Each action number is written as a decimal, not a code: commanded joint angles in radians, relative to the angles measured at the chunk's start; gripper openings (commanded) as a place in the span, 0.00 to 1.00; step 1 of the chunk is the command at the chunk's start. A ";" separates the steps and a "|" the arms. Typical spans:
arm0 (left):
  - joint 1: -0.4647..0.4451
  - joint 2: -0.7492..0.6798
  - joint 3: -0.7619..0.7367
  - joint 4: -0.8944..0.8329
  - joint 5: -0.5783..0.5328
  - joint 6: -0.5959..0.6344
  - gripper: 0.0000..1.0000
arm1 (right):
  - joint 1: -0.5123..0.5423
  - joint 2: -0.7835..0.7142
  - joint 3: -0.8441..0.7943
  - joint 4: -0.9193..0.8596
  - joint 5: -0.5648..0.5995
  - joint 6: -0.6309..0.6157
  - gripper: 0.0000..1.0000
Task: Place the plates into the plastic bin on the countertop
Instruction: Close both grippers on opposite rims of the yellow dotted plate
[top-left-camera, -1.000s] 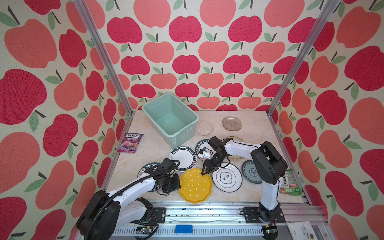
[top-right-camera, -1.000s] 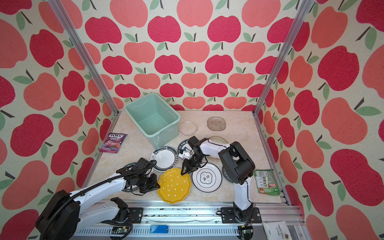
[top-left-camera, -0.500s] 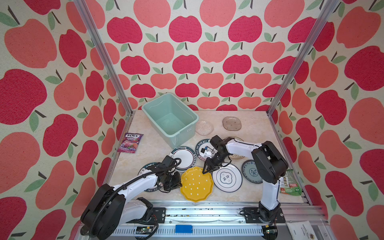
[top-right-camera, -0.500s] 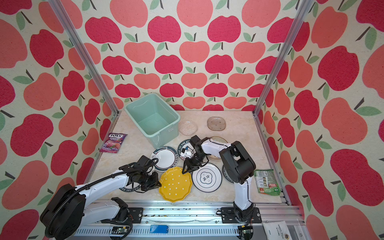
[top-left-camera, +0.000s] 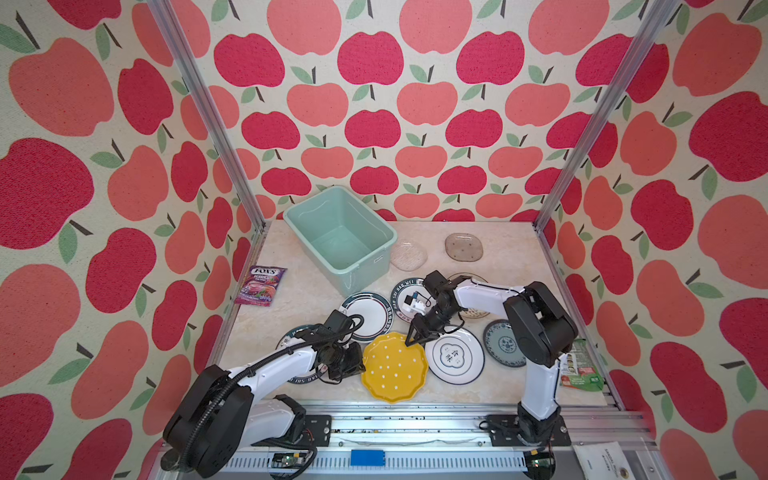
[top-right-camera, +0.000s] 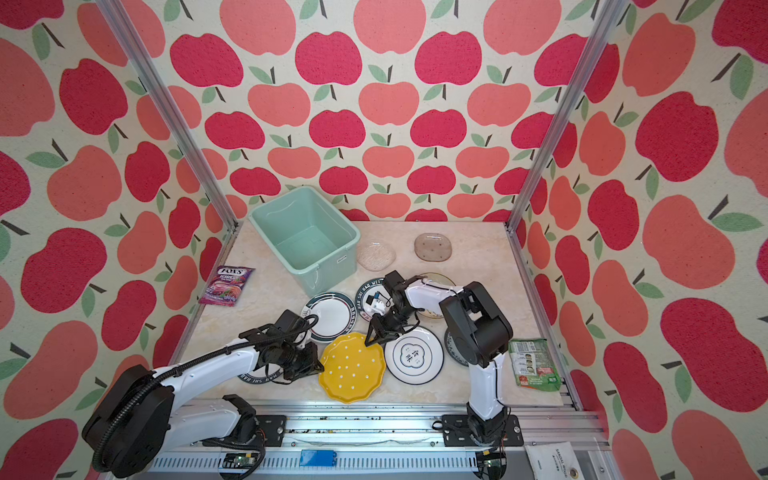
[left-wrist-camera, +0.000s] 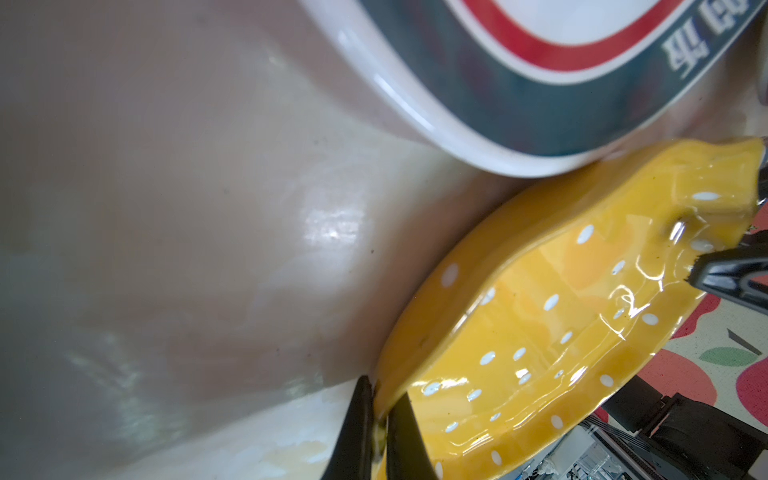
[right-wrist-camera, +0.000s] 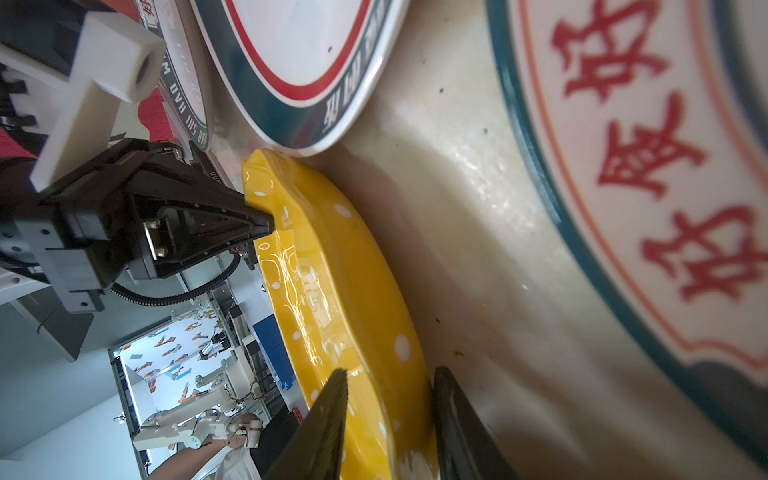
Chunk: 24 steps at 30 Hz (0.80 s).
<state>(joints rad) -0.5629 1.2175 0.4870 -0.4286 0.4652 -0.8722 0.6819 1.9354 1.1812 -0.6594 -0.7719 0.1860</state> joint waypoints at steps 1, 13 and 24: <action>0.002 0.037 0.004 0.173 -0.088 -0.011 0.00 | 0.038 -0.072 0.018 0.056 -0.296 0.028 0.37; 0.008 0.025 -0.004 0.179 -0.091 0.007 0.00 | 0.038 -0.096 0.020 0.087 -0.318 0.065 0.35; 0.008 0.024 -0.016 0.203 -0.105 0.005 0.00 | 0.047 -0.075 0.018 0.086 -0.347 0.073 0.33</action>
<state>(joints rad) -0.5533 1.2156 0.4786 -0.3981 0.4576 -0.8616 0.6735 1.9041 1.1812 -0.6018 -0.8215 0.2379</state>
